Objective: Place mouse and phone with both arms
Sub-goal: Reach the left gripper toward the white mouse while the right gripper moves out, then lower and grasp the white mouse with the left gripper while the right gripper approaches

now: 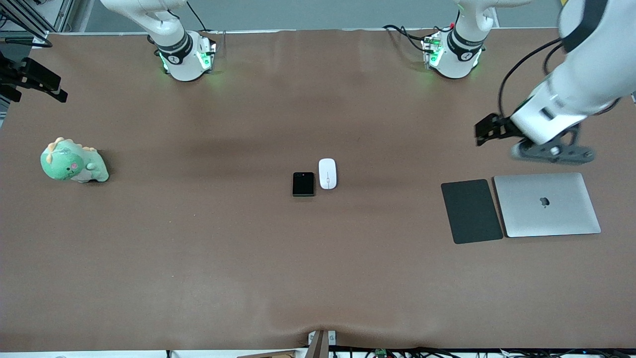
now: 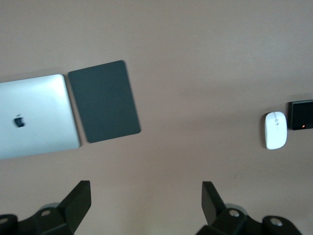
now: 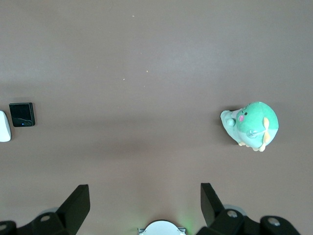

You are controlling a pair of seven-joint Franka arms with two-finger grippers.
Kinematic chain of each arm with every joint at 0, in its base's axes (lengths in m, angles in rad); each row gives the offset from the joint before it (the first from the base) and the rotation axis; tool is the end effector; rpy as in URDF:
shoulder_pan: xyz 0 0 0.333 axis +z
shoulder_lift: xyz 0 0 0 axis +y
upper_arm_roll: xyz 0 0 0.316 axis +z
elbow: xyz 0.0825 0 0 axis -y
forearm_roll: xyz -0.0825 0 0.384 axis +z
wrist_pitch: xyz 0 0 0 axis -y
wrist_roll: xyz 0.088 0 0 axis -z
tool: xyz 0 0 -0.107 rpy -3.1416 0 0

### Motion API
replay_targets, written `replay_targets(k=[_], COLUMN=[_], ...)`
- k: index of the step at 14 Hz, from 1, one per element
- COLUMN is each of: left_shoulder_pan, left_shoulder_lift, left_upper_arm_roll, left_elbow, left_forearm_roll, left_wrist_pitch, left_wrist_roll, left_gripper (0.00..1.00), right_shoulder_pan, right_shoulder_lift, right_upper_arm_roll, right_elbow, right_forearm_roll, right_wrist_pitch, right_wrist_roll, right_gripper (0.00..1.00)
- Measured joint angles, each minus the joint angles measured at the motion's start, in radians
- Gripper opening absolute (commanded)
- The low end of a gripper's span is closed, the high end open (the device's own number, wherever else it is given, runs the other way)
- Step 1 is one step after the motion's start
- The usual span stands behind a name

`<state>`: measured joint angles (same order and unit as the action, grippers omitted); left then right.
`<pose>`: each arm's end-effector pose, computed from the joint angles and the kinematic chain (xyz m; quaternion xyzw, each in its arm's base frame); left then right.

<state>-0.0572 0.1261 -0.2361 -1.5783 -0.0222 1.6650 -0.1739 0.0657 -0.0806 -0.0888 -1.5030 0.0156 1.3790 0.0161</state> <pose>0.5722 -0.1670 0.5584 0.9978 -0.0578 -0.0234 0.0209 0.5076 -0.0122 0.6821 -0.9995 0.0181 0.0218 0.0113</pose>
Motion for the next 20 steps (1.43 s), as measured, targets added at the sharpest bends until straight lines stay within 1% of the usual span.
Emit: replay_targets(k=[3, 5, 8, 9, 11, 12, 16, 20], left_shoulder_pan=[-0.084, -0.147, -0.248, -0.277, -0.329, -0.354, -0.420, -0.452], left_shoulder_lift=[0.089, 0.148, 0.247, 0.279, 0.338, 0.367, 0.472, 0.553], left_upper_arm_roll=[-0.002, -0.003, -0.005, -0.005, -0.006, -0.006, -0.006, -0.006], left_elbow=[0.000, -0.001, -0.002, -0.002, -0.002, -0.002, -0.002, -0.001], left_forearm_roll=[0.013, 0.032, 0.089, 0.102, 0.113, 0.121, 0.149, 0.156], left_wrist_pitch=[0.098, 0.150, 0.262, 0.300, 0.362, 0.391, 0.505, 0.573], left_wrist_roll=[-0.115, -0.215, -0.346, -0.397, -0.486, -0.528, -0.650, -0.683], left_gripper=[1.00, 1.00, 1.00, 1.00, 1.00, 1.00, 1.00, 1.00], right_shoulder_pan=[0.000, 0.000, 0.005, 0.010, 0.019, 0.023, 0.065, 0.121], right_shoulder_lift=[0.038, 0.071, 0.124, 0.143, 0.183, 0.200, 0.259, 0.352], right_upper_arm_roll=[0.000, -0.001, 0.001, 0.001, 0.002, 0.003, 0.004, 0.007], right_elbow=[0.000, 0.000, 0.000, 0.000, 0.001, 0.001, 0.001, 0.001], right_forearm_roll=[0.000, 0.000, 0.005, 0.028, 0.109, 0.131, 0.144, 0.148], right_wrist_pitch=[0.023, 0.077, 0.108, 0.116, 0.142, 0.159, 0.235, 0.364], right_wrist_roll=[0.000, 0.000, 0.000, 0.000, 0.001, 0.001, 0.001, 0.001], right_gripper=[1.00, 1.00, 1.00, 1.00, 1.00, 1.00, 1.00, 1.00])
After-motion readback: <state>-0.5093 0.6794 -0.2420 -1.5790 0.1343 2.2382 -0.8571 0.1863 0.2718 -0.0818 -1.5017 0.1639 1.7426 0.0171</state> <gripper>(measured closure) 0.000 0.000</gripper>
